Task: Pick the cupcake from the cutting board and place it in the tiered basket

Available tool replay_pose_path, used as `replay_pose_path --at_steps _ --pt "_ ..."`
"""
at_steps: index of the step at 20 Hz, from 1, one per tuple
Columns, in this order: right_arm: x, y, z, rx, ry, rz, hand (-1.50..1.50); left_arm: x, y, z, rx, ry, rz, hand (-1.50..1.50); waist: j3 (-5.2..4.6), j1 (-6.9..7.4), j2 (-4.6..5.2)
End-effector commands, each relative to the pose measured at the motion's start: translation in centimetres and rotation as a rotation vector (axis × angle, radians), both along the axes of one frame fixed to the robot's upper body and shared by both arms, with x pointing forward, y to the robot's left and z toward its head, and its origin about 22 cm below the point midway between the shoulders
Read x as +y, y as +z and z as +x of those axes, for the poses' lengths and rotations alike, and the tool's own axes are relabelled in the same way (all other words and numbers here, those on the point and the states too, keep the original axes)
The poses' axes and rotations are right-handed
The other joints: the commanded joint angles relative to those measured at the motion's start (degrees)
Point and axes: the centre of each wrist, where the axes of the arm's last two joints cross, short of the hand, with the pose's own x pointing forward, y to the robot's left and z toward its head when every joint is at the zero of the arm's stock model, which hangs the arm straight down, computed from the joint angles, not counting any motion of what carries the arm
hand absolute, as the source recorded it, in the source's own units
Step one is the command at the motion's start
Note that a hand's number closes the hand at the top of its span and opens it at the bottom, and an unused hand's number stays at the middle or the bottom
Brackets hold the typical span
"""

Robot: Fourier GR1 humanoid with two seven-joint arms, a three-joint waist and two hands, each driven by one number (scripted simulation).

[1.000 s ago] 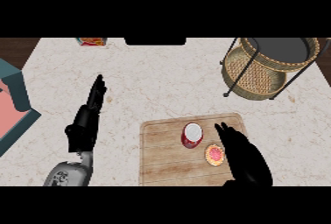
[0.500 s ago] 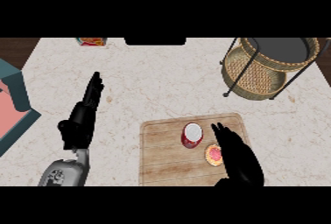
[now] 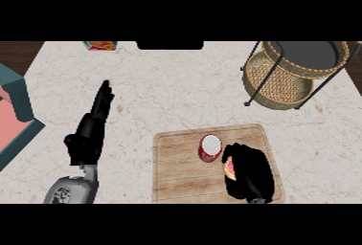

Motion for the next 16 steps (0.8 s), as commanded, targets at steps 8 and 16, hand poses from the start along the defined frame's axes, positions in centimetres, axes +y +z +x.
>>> replay_pose_path --at_steps 8,16 --pt "0.8 -1.1 6.4 0.234 -0.076 -0.391 1.50 -0.6 0.3 -0.6 -0.004 -0.024 -0.002 0.00 0.08 1.06 0.23" --pt "3.2 5.6 9.3 0.042 -0.194 -0.387 1.50 -1.7 -0.7 -0.2 -0.014 0.007 0.005 0.00 0.08 -0.12 0.07"
